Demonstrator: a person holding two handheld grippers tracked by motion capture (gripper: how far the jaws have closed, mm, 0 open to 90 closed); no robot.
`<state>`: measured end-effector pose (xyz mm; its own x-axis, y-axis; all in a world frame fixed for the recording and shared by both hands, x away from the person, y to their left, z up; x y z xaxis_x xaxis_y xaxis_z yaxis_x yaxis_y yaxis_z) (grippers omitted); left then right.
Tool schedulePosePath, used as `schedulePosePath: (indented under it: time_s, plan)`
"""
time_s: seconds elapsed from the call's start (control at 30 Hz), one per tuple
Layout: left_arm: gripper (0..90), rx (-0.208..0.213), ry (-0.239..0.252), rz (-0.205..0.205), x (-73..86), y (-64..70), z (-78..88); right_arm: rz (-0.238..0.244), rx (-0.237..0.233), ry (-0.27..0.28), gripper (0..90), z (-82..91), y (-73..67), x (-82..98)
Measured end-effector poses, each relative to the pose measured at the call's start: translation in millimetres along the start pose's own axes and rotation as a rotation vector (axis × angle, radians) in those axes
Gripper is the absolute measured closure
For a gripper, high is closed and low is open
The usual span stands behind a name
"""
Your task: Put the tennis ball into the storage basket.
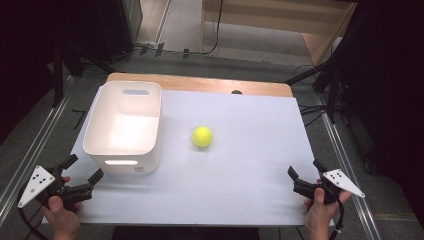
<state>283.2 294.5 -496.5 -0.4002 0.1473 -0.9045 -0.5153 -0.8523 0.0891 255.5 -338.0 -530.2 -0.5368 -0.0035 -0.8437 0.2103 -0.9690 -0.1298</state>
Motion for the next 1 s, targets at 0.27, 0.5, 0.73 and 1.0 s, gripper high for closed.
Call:
schedulePosePath:
  time_s: [0.27,0.5,0.73,1.0]
  plan:
    - [0.0,-0.001,0.001,0.003,-0.1,0.0,-0.2,0.021,-0.036,-0.017,0.0,-0.1,-4.8,2.1]
    - [0.0,-0.002,0.003,0.002,0.5,0.8,0.1,0.059,-0.06,-0.046,0.0,-0.9,-16.6,-3.4]
    - [0.0,0.005,0.008,0.005,1.1,0.8,1.0,0.117,-0.086,-0.072,0.0,-1.5,-40.6,-25.0]
    - [0.0,0.008,0.006,-0.001,0.9,2.1,-0.4,0.163,-0.127,-0.123,0.0,-8.7,-52.1,-43.4]
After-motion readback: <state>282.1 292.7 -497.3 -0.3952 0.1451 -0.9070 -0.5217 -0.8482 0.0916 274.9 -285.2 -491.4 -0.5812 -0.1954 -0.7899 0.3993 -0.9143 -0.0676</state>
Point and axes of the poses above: each handheld gripper's, and its own axes: z roughly backward along the jaws, x roughly out of its underside, y roughly to its right, the point moved 7 cm from there along -z, roughly forward along the jaws, and after that the axes turned 15 degrees about -y, right-handed, at the moved point
